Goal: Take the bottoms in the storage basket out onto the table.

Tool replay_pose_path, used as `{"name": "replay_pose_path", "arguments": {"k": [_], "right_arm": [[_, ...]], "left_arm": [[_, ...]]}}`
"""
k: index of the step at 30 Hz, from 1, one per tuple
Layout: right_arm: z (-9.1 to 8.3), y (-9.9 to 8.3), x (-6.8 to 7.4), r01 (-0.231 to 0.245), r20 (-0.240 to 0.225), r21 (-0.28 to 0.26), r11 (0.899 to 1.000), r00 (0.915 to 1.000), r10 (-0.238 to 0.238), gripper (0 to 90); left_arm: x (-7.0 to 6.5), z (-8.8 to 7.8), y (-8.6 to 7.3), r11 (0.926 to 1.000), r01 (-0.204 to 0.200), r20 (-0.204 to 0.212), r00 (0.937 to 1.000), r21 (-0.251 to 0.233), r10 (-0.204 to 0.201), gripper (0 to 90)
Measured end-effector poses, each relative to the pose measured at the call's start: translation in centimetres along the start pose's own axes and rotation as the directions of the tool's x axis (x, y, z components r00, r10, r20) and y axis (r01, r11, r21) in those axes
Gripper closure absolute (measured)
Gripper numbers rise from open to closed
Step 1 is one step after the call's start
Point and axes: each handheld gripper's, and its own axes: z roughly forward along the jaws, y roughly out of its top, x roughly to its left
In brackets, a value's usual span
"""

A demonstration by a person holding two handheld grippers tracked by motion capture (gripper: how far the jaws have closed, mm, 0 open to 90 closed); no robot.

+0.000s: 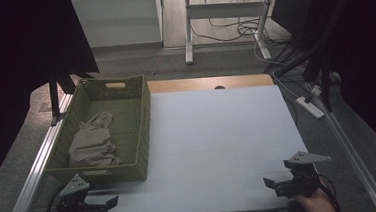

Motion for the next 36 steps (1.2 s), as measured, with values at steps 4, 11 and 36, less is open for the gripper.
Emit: {"name": "replay_pose_path", "arguments": {"k": [4,11,36], "right_arm": [[0.0,0.0,-0.2,-0.006,-0.028,-0.001,1.000,0.9996,0.006,0.0],[0.2,0.0,-0.2,-0.011,-0.035,0.015,1.000,0.9993,0.012,0.0],[0.5,0.2,-0.3,-0.006,-0.054,0.041,0.999,0.9985,0.008,0.0]], "left_arm": [[0.0,0.0,0.0,0.9999,-0.010,0.006,0.9999,0.005,0.010,0.0],[0.1,0.0,0.0,1.0000,-0.004,0.024,0.9997,0.001,0.004,0.0],[0.8,-1.0,-0.3,0.9979,0.027,0.102,0.9945,-0.059,-0.021,0.0]]}}
